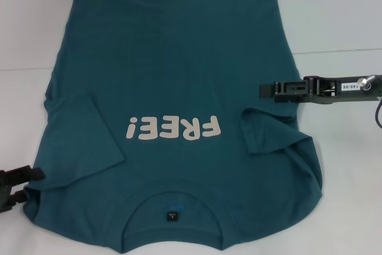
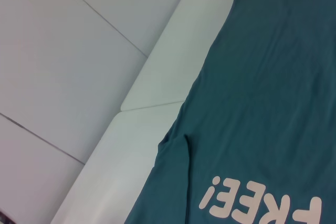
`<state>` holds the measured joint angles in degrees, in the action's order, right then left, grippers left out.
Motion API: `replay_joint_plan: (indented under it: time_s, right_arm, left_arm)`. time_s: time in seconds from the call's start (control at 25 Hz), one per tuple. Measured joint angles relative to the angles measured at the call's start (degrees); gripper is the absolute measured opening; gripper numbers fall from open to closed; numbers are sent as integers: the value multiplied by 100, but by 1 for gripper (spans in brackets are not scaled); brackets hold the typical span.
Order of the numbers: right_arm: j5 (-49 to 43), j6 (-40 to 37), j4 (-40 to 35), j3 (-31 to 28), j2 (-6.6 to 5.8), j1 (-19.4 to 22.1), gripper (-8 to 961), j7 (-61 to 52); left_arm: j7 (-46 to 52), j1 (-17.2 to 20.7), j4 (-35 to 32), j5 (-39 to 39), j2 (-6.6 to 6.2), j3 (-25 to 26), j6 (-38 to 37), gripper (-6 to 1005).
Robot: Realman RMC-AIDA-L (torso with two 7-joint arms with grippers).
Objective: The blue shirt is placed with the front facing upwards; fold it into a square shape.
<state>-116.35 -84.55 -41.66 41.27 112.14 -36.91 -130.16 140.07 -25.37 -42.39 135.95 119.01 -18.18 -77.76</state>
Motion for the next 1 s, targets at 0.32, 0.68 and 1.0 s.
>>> replay_joint_plan:
  time_s: [0.32, 0.68, 1.0]
  right_arm:
    - [7, -13, 0, -42, -9, 26, 762, 0]
    - [8, -37, 0, -49, -15, 32, 761, 0]
    - [8, -37, 0, -49, -2, 42, 760, 0]
  left_arm:
    - [82, 151, -84, 73, 12, 3, -89, 722]
    - [47, 244, -85, 29, 44, 23, -368, 720]
    - [13, 28, -25, -280, 22, 1, -546, 719]
